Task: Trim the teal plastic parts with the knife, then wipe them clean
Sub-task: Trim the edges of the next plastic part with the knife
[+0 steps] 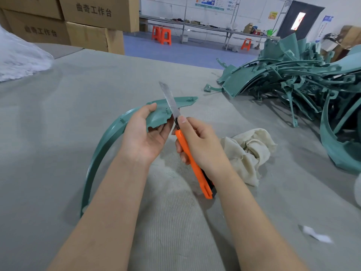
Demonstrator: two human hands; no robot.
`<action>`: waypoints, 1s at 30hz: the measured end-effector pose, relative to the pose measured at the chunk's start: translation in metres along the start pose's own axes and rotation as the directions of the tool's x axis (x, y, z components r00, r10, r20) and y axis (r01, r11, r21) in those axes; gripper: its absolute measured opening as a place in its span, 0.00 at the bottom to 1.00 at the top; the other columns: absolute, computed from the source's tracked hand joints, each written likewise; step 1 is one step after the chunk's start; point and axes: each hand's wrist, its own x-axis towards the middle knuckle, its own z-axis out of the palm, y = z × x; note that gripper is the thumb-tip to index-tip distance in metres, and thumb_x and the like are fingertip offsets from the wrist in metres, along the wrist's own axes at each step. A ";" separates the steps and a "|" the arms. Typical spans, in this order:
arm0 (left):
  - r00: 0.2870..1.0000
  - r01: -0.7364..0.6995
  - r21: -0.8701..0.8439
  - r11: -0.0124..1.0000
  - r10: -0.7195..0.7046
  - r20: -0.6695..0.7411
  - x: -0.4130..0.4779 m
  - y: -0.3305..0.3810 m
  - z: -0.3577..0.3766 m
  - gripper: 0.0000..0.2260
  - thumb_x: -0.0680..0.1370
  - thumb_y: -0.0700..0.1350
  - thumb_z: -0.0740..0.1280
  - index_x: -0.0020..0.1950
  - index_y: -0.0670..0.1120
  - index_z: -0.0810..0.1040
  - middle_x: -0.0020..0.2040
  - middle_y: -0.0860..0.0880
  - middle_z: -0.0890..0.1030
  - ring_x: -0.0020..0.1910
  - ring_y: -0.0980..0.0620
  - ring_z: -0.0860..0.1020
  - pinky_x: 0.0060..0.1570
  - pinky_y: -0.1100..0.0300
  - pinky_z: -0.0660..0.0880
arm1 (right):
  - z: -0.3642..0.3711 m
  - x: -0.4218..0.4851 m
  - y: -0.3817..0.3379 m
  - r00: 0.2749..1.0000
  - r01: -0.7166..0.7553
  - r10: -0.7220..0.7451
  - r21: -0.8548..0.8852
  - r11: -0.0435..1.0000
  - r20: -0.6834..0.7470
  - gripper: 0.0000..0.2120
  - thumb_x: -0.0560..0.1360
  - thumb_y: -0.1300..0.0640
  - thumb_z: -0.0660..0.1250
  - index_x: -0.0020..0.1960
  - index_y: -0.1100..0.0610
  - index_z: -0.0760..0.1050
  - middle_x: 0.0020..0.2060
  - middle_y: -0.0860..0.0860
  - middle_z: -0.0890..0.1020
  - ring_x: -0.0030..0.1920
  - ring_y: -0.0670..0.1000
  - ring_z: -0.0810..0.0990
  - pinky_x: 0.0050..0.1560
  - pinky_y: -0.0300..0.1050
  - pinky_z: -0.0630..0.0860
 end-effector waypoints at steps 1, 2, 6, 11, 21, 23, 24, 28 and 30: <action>1.000 -0.004 0.003 1.000 0.004 0.006 0.001 0.000 -0.001 0.05 0.78 0.38 0.64 0.52 0.38 0.76 0.49 0.40 0.82 0.53 0.43 0.83 0.48 0.56 0.81 | 0.000 0.000 -0.001 1.000 0.006 -0.006 -0.001 1.000 0.018 0.18 0.83 0.50 0.57 0.41 0.60 0.72 0.27 0.54 0.74 0.21 0.47 0.70 0.22 0.38 0.66; 1.000 -0.006 0.002 1.000 0.006 0.018 0.001 0.000 -0.001 0.04 0.78 0.38 0.64 0.51 0.38 0.76 0.48 0.40 0.83 0.51 0.43 0.83 0.48 0.56 0.81 | 0.000 -0.001 -0.002 0.999 0.012 -0.012 -0.002 1.000 0.038 0.17 0.83 0.50 0.56 0.40 0.59 0.72 0.27 0.55 0.74 0.21 0.48 0.70 0.22 0.38 0.66; 0.997 0.026 0.001 1.000 -0.026 0.067 0.000 0.002 0.000 0.07 0.79 0.39 0.62 0.46 0.38 0.77 0.40 0.42 0.84 0.40 0.45 0.85 0.36 0.58 0.81 | 0.000 -0.004 -0.004 0.986 0.024 -0.020 -0.023 0.999 0.167 0.16 0.83 0.52 0.57 0.38 0.54 0.71 0.27 0.54 0.74 0.22 0.49 0.70 0.23 0.39 0.67; 0.999 0.036 0.069 0.997 -0.038 0.021 -0.001 0.001 0.000 0.09 0.79 0.41 0.63 0.43 0.40 0.78 0.40 0.41 0.83 0.37 0.47 0.83 0.35 0.61 0.79 | 0.003 -0.005 -0.005 0.965 0.007 -0.015 0.030 1.000 0.261 0.15 0.83 0.51 0.57 0.42 0.57 0.74 0.27 0.53 0.74 0.22 0.48 0.70 0.24 0.37 0.68; 0.999 -0.037 0.048 0.998 0.035 0.028 -0.009 0.001 0.005 0.02 0.76 0.36 0.67 0.48 0.40 0.77 0.40 0.44 0.85 0.41 0.45 0.85 0.43 0.53 0.82 | -0.037 0.008 0.005 0.928 -0.195 0.250 0.214 0.957 -0.276 0.16 0.83 0.48 0.56 0.50 0.59 0.75 0.31 0.53 0.77 0.26 0.48 0.73 0.27 0.39 0.72; 0.998 -0.022 0.128 0.992 0.014 0.064 -0.009 0.004 0.003 0.04 0.76 0.37 0.67 0.50 0.42 0.78 0.44 0.44 0.85 0.46 0.44 0.85 0.39 0.57 0.82 | -0.038 0.009 0.004 0.937 -0.181 0.235 0.216 0.959 -0.258 0.16 0.83 0.48 0.57 0.50 0.59 0.75 0.31 0.52 0.77 0.25 0.47 0.73 0.26 0.39 0.72; 0.997 -0.015 0.169 0.985 0.001 0.080 -0.010 0.005 0.002 0.04 0.76 0.37 0.67 0.50 0.42 0.79 0.46 0.44 0.85 0.49 0.43 0.84 0.37 0.59 0.81 | -0.038 0.008 0.004 0.942 -0.169 0.223 0.218 0.961 -0.250 0.16 0.82 0.47 0.57 0.50 0.59 0.76 0.30 0.52 0.77 0.25 0.47 0.73 0.26 0.40 0.72; 0.995 -0.001 0.261 0.965 -0.025 0.096 -0.010 0.007 0.001 0.04 0.76 0.39 0.67 0.51 0.43 0.79 0.47 0.45 0.84 0.57 0.42 0.81 0.32 0.64 0.78 | -0.041 0.008 0.004 0.946 -0.136 0.198 0.238 0.962 -0.257 0.19 0.82 0.44 0.57 0.48 0.58 0.76 0.28 0.51 0.77 0.24 0.47 0.73 0.26 0.40 0.72; 0.995 0.006 0.286 0.958 -0.035 0.095 -0.010 0.007 0.002 0.05 0.76 0.39 0.67 0.51 0.43 0.79 0.47 0.45 0.84 0.59 0.41 0.79 0.30 0.65 0.77 | -0.042 0.008 0.004 0.943 -0.134 0.199 0.243 0.961 -0.266 0.19 0.82 0.44 0.56 0.47 0.58 0.76 0.27 0.50 0.77 0.24 0.47 0.73 0.25 0.40 0.72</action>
